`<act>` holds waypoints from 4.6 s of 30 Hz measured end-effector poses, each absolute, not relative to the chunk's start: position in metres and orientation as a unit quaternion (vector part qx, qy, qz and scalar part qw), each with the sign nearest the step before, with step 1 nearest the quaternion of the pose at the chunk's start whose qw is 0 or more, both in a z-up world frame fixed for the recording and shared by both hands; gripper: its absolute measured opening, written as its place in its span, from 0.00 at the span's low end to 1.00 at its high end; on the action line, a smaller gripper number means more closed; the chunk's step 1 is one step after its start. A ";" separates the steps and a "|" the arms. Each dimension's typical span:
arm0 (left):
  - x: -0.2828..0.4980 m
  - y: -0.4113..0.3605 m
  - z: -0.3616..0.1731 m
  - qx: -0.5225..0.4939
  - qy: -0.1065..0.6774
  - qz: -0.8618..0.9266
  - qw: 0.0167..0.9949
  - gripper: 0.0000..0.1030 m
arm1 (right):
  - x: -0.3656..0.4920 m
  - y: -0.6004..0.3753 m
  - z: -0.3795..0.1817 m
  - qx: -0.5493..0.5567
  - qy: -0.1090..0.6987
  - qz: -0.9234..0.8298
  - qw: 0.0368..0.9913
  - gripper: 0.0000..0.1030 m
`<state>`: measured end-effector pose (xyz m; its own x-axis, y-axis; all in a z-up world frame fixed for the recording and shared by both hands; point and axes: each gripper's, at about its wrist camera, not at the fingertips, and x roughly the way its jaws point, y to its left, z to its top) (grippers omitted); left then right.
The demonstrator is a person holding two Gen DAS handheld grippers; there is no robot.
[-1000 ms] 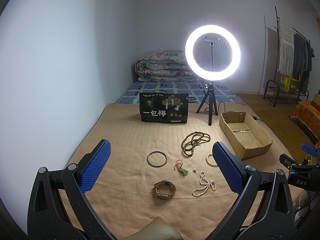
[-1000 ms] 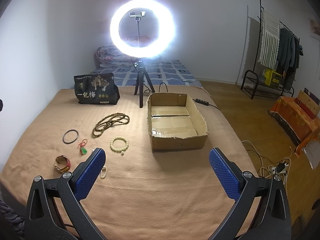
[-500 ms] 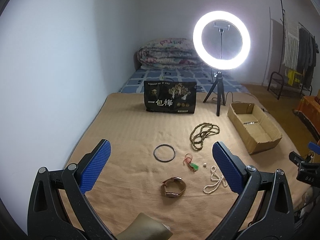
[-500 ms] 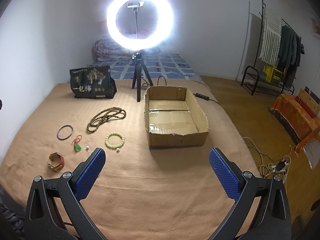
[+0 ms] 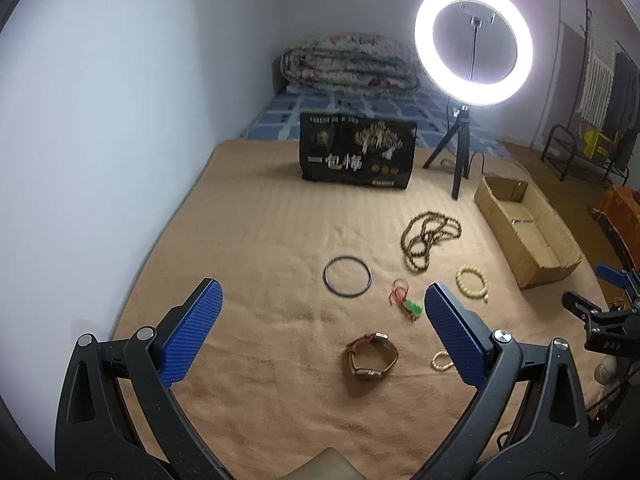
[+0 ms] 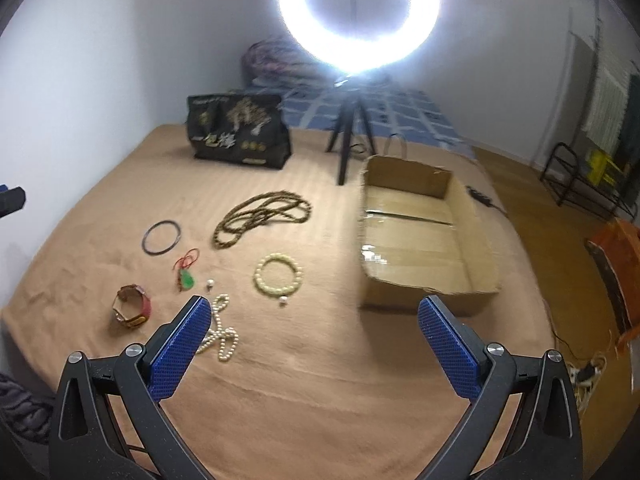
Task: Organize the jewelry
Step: 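Move the left tool to the red-strap watch while the right tool approaches the cream bead bracelet, then close the left tool on the watch while the right tool grips the cream bracelet, then lift and carry the watch with the left tool while the right carries the bracelet to the box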
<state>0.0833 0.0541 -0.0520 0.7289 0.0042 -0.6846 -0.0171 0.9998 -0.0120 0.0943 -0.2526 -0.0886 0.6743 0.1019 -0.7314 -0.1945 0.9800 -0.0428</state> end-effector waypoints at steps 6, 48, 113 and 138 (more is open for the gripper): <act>0.099 0.055 -0.092 -0.024 0.441 -0.014 0.897 0.78 | 0.116 -0.229 -0.111 -0.090 0.417 0.132 0.895 1.00; 0.146 0.008 -0.229 0.005 0.605 -0.028 0.795 0.78 | 0.214 -0.180 -0.203 -0.115 0.524 0.188 0.823 0.74; 0.203 -0.138 -0.098 0.013 0.432 -0.145 0.890 0.56 | 0.198 -0.349 -0.086 0.018 0.423 0.114 0.899 0.06; 0.289 -0.256 -0.133 0.023 0.455 -0.198 0.868 0.56 | 0.212 -0.420 -0.122 0.046 0.451 0.069 0.889 0.06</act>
